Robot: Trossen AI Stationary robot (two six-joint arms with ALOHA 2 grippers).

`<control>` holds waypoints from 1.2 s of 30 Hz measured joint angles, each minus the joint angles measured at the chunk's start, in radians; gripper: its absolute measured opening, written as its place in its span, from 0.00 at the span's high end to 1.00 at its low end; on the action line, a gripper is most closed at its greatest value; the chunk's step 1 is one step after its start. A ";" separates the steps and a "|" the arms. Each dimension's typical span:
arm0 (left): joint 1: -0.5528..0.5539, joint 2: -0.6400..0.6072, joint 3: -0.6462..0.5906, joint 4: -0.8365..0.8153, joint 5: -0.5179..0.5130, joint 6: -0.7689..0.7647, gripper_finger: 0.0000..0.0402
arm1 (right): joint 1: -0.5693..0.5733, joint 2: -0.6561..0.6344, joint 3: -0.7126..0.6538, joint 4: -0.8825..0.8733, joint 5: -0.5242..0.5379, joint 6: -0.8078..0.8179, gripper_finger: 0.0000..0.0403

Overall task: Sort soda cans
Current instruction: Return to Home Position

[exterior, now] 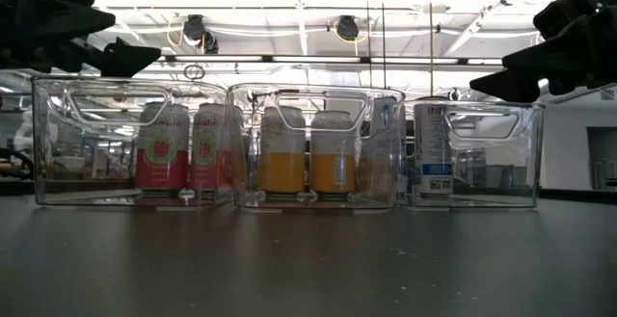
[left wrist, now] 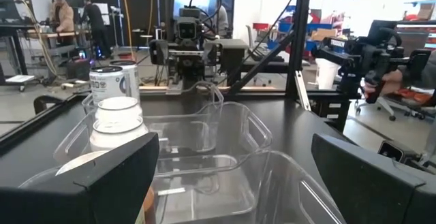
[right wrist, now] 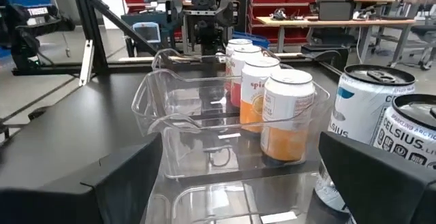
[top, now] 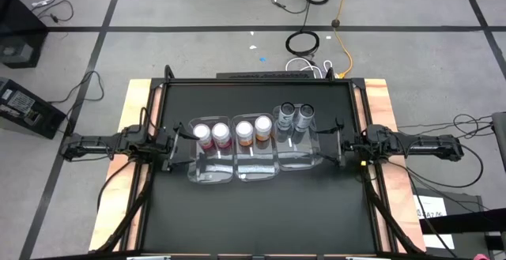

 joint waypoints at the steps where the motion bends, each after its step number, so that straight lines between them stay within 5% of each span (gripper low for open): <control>1: 0.000 0.000 0.000 0.000 0.000 0.000 0.02 | 0.000 0.000 0.000 0.000 0.000 -0.001 0.03; 36: 0.000 0.000 -0.001 0.000 -0.004 -0.001 0.02 | 0.000 0.000 0.000 0.000 0.000 0.078 0.03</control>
